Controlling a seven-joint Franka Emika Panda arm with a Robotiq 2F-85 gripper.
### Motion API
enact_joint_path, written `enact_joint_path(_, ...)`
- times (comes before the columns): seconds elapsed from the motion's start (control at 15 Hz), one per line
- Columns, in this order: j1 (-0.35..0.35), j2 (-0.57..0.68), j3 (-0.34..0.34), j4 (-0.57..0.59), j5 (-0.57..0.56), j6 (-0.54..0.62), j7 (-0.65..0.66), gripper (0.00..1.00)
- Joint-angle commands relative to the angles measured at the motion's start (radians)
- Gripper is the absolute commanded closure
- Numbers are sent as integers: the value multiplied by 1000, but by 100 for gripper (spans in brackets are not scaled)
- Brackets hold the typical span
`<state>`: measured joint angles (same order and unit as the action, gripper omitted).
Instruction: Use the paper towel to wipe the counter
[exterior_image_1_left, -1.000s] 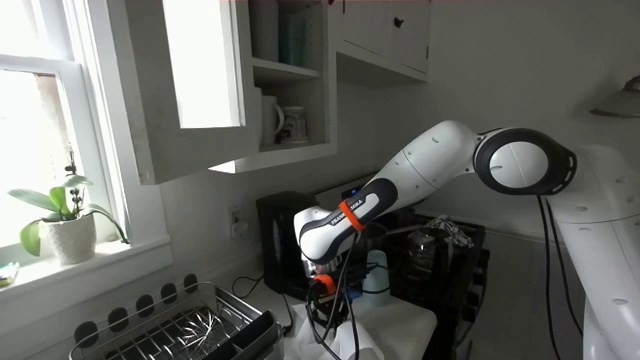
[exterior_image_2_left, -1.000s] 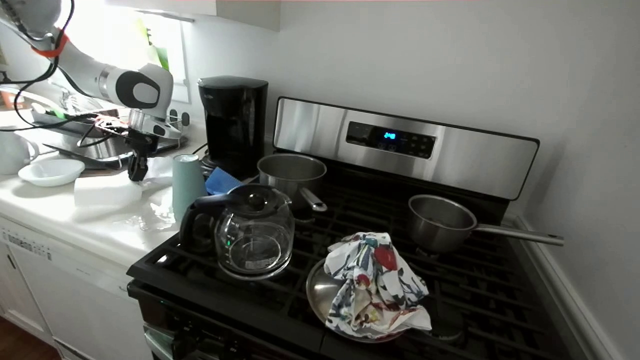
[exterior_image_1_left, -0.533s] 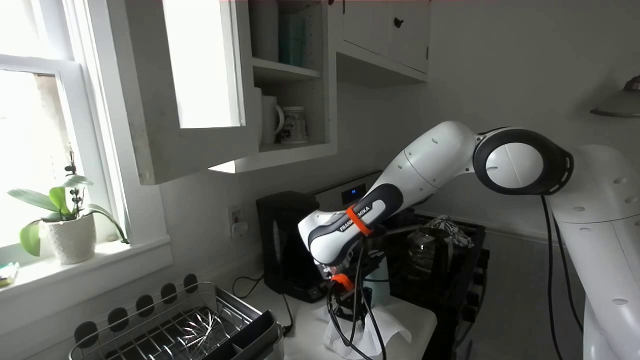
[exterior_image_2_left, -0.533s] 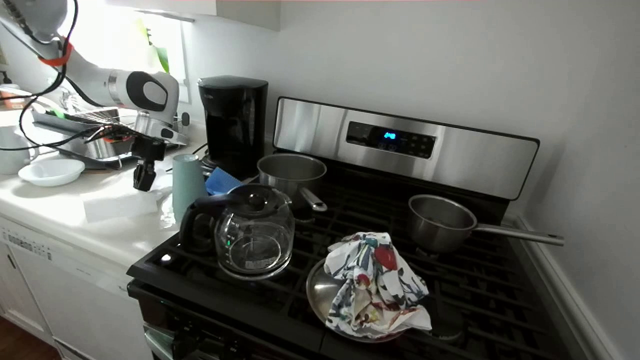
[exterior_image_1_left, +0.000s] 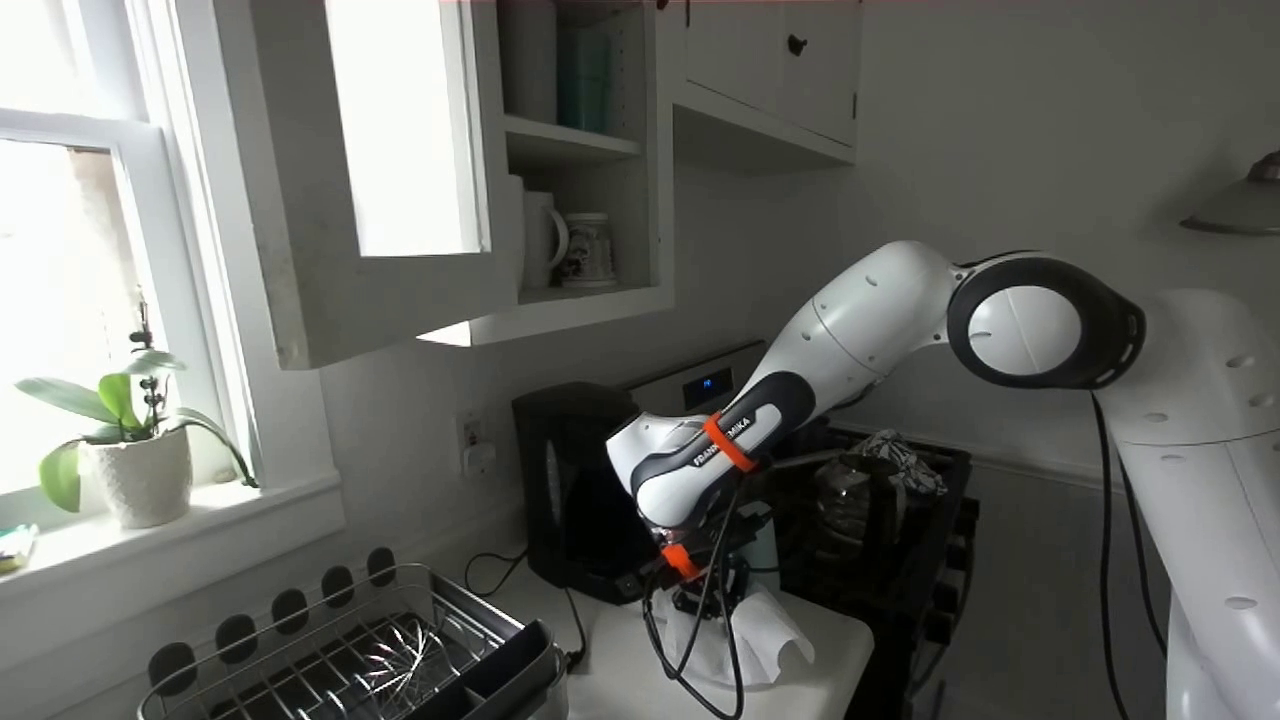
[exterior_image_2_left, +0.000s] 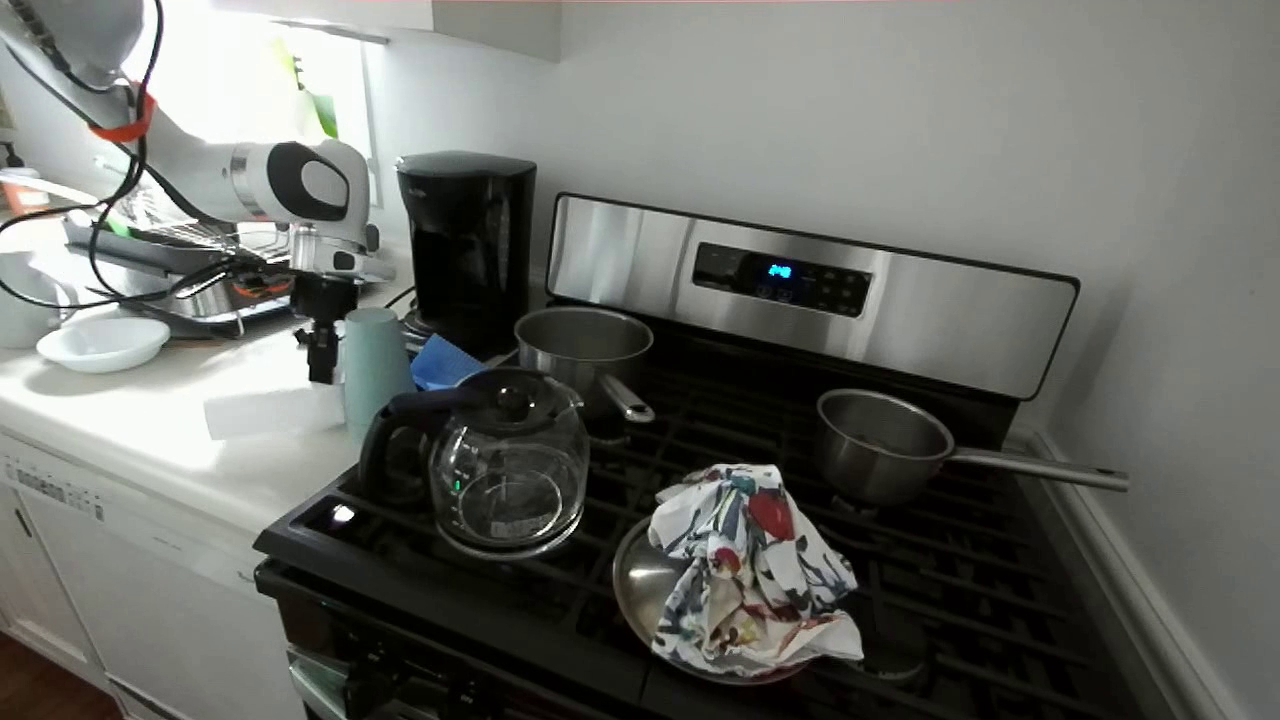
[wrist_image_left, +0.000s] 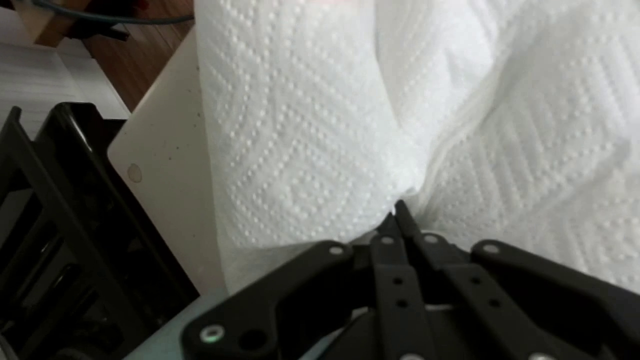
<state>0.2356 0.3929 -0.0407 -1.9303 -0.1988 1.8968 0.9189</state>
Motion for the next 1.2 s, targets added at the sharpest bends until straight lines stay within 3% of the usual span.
enact_joint_path(0.0, -13, -13, 6, -36, 3, 172, 125, 100)
enact_joint_path(0.33, 2, -1, 32, -46, 26, 438, 250, 100)
enact_joint_path(1.13, 5, 106, 103, -12, 215, 819, 194, 100)
